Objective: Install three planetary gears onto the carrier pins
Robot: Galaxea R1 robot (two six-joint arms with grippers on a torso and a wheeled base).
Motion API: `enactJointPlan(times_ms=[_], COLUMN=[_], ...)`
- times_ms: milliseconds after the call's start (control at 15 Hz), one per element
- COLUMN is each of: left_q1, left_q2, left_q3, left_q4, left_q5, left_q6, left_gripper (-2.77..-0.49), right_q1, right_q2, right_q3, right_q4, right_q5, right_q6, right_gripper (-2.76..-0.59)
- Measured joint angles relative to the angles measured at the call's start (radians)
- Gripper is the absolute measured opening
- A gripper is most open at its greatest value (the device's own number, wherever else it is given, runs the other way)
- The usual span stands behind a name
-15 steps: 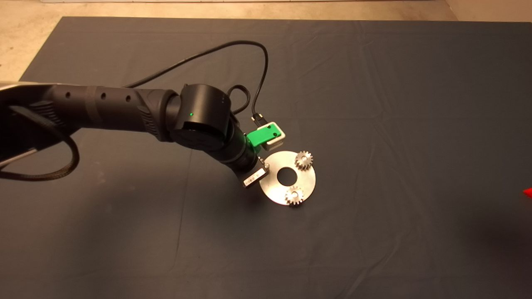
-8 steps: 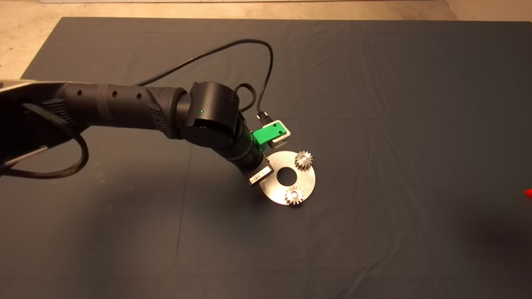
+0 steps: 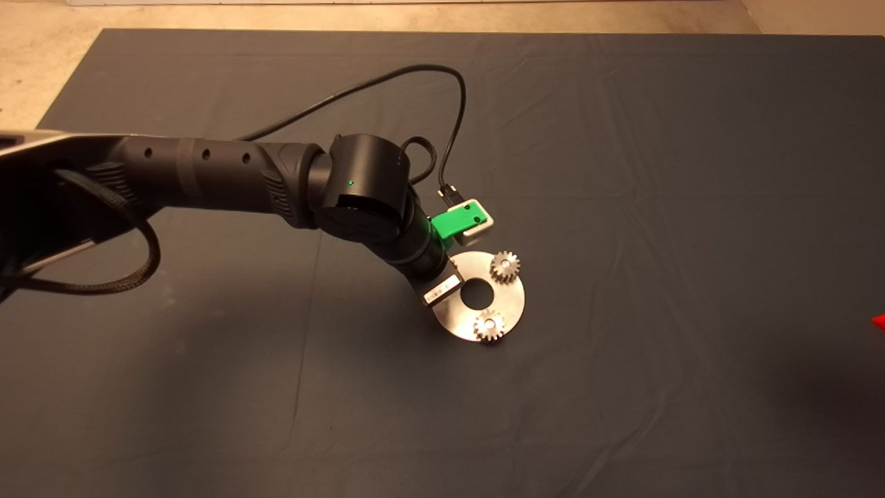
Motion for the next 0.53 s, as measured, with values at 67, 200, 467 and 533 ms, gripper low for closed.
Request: enactJointPlan(times_ms=[67,200,467,533], left_q1=[0.0,0.004,0.038,0.038], left_q2=[0.0,0.0,0.005,0.005], left_q3=[-0.001,-0.001,-0.002,-0.004], left_q4=[0.0,0.0,0.0,0.0], left_q5=[-0.003,-0.023,-0.036,-0.036], left_q6=[0.0,0.0,0.0,0.0], left_gripper=[-2.66,-2.66,-2.66,-2.66], right_q1=[0.0,0.0,0.0,0.0], right_q2=[0.0,0.0,0.0,0.0], right_q3=[0.0,0.0,-0.001,-0.001], right_q4=[0.0,0.0,0.0,0.0], right_q5=[0.0,0.0,0.0,0.0], right_q6=[0.0,0.0,0.0,0.0], right_gripper=[-1.91,-1.91,-1.91,-1.91])
